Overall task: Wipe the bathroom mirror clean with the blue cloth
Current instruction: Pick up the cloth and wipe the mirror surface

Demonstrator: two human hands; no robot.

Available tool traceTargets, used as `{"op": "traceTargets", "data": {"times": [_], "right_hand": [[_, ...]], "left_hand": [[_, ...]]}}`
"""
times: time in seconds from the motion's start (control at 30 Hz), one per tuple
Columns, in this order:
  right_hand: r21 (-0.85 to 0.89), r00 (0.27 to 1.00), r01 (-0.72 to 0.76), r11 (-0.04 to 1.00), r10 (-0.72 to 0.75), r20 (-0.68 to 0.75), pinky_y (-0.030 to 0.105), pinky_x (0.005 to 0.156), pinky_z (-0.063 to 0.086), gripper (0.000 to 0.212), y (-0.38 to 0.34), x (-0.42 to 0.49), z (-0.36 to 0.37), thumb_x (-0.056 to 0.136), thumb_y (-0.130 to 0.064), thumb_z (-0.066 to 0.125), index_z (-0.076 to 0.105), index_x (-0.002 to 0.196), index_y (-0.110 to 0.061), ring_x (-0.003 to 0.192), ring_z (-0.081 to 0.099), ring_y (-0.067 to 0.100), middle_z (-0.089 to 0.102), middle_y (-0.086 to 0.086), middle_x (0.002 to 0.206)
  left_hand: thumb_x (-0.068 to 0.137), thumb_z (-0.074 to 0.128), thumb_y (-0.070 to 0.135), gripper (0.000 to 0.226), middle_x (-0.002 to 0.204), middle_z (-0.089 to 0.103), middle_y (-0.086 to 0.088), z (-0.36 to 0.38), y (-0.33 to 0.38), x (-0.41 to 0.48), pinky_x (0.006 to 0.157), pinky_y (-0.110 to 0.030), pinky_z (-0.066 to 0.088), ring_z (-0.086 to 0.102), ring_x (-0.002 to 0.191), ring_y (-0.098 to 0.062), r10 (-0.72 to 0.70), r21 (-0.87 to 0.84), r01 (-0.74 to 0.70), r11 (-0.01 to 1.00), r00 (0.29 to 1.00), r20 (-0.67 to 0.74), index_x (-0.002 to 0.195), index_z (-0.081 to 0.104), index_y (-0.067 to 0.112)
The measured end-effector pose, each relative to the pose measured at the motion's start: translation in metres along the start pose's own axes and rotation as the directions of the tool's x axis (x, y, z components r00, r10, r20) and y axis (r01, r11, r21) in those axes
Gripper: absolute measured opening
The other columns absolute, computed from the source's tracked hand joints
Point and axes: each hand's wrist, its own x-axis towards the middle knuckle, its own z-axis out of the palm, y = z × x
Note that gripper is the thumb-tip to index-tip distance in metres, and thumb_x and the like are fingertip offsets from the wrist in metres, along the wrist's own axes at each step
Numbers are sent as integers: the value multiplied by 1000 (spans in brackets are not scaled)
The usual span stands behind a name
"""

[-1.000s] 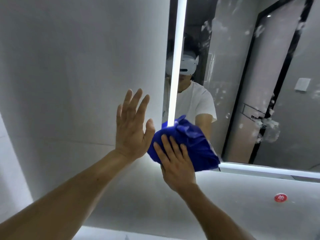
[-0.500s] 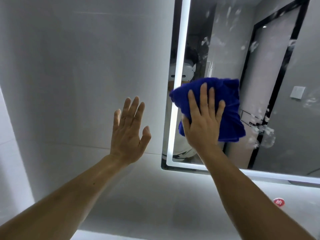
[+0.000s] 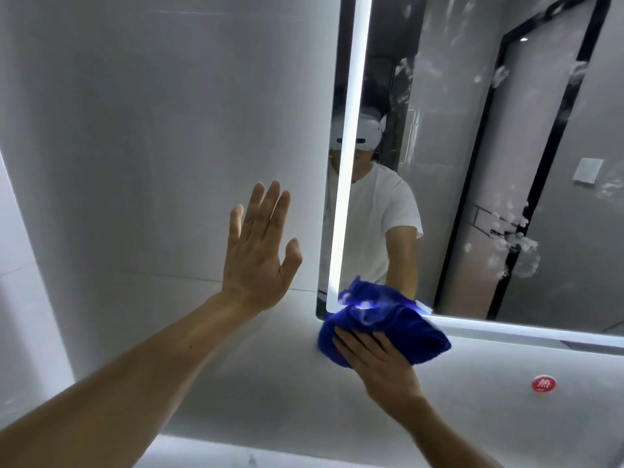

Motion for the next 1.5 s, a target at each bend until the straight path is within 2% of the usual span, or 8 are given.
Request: {"op": "traceTargets", "data": {"times": [0.2, 0.3, 0.4, 0.53, 0.93, 1.07, 1.23, 1.5], "right_hand": [[4, 996, -79, 997, 80, -41, 42, 118, 9, 79, 46, -19, -12, 62, -6, 79, 54, 137, -14, 144, 27, 21, 42, 6, 146], [90, 960, -251, 964, 260, -108, 46, 118, 6, 75, 39, 7, -20, 72, -7, 73, 45, 141, -10, 145, 24, 28, 44, 13, 147], [39, 988, -95, 995, 99, -119, 45, 117, 8, 70, 14, 38, -23, 72, -6, 73, 53, 138, -13, 137, 41, 29, 45, 9, 147], [-91, 993, 83, 992, -91, -81, 42, 116, 11, 55, -23, 63, -17, 88, -11, 33, 56, 137, -20, 133, 47, 18, 48, -1, 145], [-142, 978, 180, 973, -193, -83, 39, 115, 13, 55, 33, 12, -24, 81, -5, 38, 63, 128, -18, 121, 59, 18, 59, 0, 135], [-68, 989, -33, 997, 23, -144, 44, 117, 10, 67, 43, 24, -32, 69, -3, 77, 58, 133, -10, 128, 52, 29, 54, 11, 139], [144, 857, -330, 933, 360, -368, 48, 121, 5, 55, 55, 99, -59, 90, -20, 54, 46, 143, -12, 143, 30, 32, 40, 12, 151], [111, 838, -304, 946, 321, -441, 49, 118, 16, 58, 40, 96, -40, 93, -38, 55, 42, 147, -20, 142, 31, 32, 38, 12, 153]], "left_hand": [[96, 37, 38, 64, 163, 15, -7, 7, 0, -1, 121, -48, -4, 8, 151, -23, 16, -13, -16, 1000, 1000, 1, 154, 23, 12], [95, 42, 35, 65, 163, 16, -6, 11, 3, -3, 121, -44, -8, 8, 151, -23, 25, -7, -25, 1000, 1000, -17, 154, 25, 12], [95, 44, 34, 65, 163, 16, -6, 11, 0, -3, 121, -42, -10, 7, 152, -21, 33, 10, -33, 999, 999, -19, 154, 25, 12], [96, 41, 37, 65, 164, 15, -5, 4, -9, -6, 121, -42, -9, 8, 152, -21, 30, 41, -29, 999, 999, -23, 154, 23, 13], [97, 28, 40, 64, 164, 14, -6, 3, 2, -19, 121, -46, -6, 6, 152, -22, 10, 3, -10, 1000, 998, 70, 155, 21, 12], [97, 26, 43, 65, 163, 15, -7, -5, -4, -15, 121, -50, -3, 7, 151, -23, -12, 7, 11, 1000, 998, 58, 154, 23, 12], [98, 24, 43, 64, 163, 15, -7, -11, 0, -2, 120, -54, 1, 9, 151, -24, -59, -40, 60, 997, 998, 32, 154, 19, 14], [97, 27, 40, 64, 163, 14, -6, -17, -1, 1, 121, -50, -2, 7, 151, -23, -40, -16, 41, 999, 999, 34, 154, 21, 13]]}}
